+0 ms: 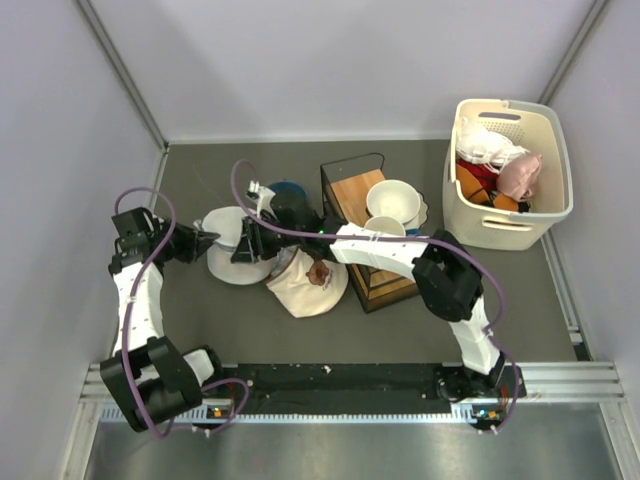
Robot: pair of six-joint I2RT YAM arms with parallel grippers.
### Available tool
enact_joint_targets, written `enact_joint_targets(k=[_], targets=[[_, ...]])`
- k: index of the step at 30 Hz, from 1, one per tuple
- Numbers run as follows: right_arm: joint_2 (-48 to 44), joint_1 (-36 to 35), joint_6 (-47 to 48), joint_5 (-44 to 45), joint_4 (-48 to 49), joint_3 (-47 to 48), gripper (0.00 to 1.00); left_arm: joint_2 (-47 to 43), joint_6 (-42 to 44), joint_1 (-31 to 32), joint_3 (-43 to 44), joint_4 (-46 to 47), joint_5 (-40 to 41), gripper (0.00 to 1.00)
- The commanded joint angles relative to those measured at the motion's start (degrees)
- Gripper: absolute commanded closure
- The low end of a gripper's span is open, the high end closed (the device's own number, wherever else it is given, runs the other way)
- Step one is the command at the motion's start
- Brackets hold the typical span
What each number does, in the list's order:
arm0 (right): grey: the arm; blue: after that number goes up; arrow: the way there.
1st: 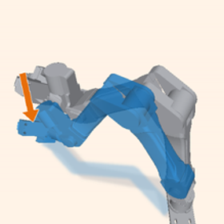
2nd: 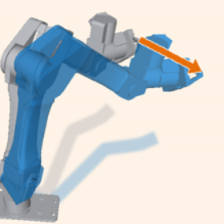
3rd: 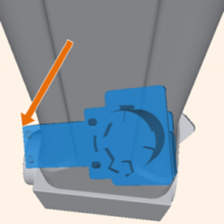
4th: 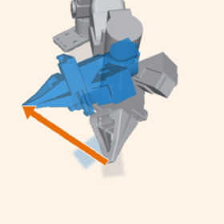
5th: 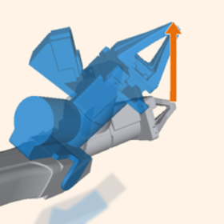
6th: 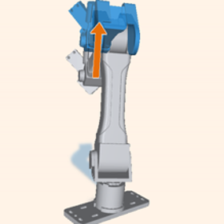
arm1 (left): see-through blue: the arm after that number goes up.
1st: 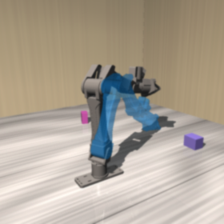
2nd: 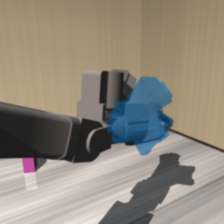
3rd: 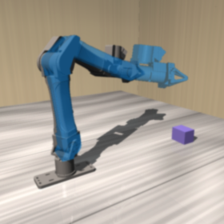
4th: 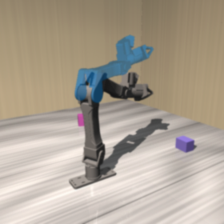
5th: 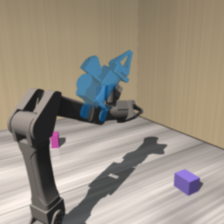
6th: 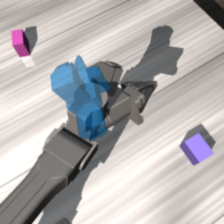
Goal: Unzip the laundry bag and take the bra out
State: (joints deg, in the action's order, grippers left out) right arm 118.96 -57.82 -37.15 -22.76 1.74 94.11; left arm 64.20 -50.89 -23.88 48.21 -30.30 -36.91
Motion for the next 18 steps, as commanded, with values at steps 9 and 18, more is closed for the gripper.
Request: enact_joint_targets(k=[9, 18], targets=[[-4.3, -0.5, 0.8, 1.4, 6.3, -0.9, 0.60, -1.9, 0.2, 0.2, 0.3, 1.6, -3.6, 1.00], [-5.4, -0.5, 1.3, 2.4, 8.1, -2.6, 0.60, -2.3, 1.8, 0.2, 1.7, -0.7, -4.1, 1.00]])
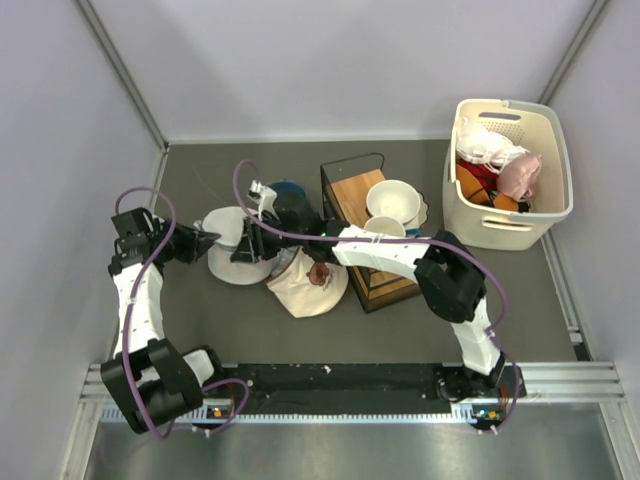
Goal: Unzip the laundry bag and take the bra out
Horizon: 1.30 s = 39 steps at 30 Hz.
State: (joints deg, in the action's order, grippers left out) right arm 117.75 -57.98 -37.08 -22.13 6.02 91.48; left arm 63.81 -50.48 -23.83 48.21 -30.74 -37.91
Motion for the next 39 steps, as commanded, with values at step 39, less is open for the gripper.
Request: enact_joint_targets(k=[39], targets=[[-5.9, 0.6, -1.0, 8.1, 5.3, -3.5, 0.90, -2.4, 1.6, 0.2, 1.1, 0.1, -3.2, 1.00]])
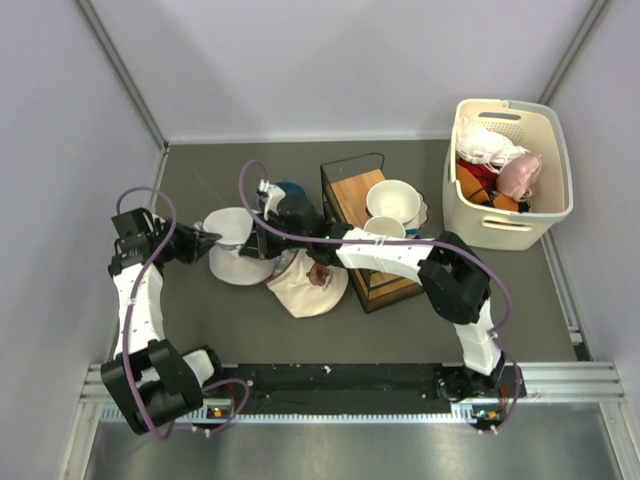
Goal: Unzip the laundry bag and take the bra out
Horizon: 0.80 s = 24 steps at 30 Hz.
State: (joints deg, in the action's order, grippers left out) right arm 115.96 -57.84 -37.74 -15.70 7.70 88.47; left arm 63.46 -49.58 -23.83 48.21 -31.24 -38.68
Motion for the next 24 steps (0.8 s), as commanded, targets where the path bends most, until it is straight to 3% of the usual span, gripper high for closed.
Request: enact_joint_targets(k=[1, 2, 12, 24], targets=[[-4.3, 0.5, -0.4, 1.6, 3.6, -0.6, 0.94, -1.9, 0.7, 0.2, 1.1, 0.6, -2.5, 1.00], [-4.3, 0.5, -0.4, 1.7, 3.5, -0.7, 1.00, -1.9, 0.7, 0.3, 1.1, 0.7, -2.5, 1.00], [-5.5, 0.5, 0.4, 1.5, 3.5, -2.2, 1.00, -1.4, 0.9, 0.1, 1.6, 0.6, -2.0, 1.00], [-9.9, 1.0, 7.0, 7.3, -7.1, -4.6, 1.00, 0.5, 2.9, 0.1, 5.1, -0.3, -2.0, 1.00]])
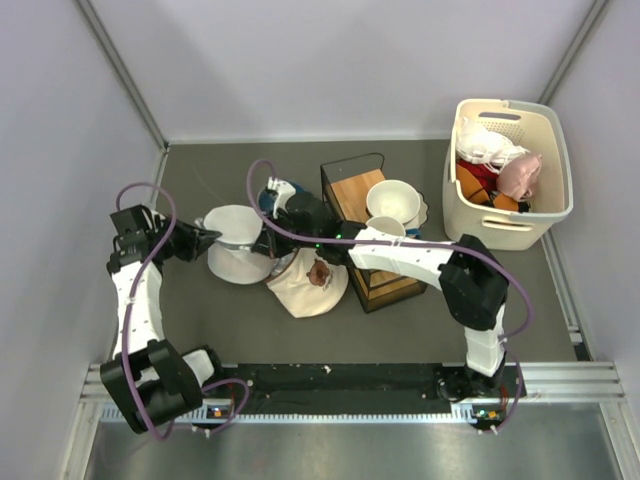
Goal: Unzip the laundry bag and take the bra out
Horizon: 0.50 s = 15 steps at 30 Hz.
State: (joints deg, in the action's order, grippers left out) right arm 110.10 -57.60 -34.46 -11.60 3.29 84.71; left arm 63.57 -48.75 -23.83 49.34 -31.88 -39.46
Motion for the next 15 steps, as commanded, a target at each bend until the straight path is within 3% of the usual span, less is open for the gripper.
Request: enact_joint_targets(k=[1, 8, 12, 13, 15], targets=[[-4.0, 0.7, 3.8, 3.1, -2.8, -0.7, 1.00, 0.7, 2.3, 0.2, 4.2, 0.4, -1.3, 1.00], [-3.4, 0.7, 5.7, 0.3, -3.2, 1.8, 1.00, 1.1, 3.8, 0.1, 5.7, 0.4, -2.6, 1.00], [-3.1, 0.6, 7.1, -5.9, -1.0, 2.0, 1.00, 0.9, 4.5, 0.0, 5.8, 0.1, -3.1, 1.00], [-3.1, 0.6, 6.8, -6.7, 0.5, 2.0, 0.84, 0.8, 4.7, 0.1, 5.8, 0.1, -3.1, 1.00], [-3.1, 0.7, 5.8, -8.8, 1.8, 1.6, 0.76, 0.8, 4.9, 0.0, 5.9, 0.1, -3.0, 1.00]])
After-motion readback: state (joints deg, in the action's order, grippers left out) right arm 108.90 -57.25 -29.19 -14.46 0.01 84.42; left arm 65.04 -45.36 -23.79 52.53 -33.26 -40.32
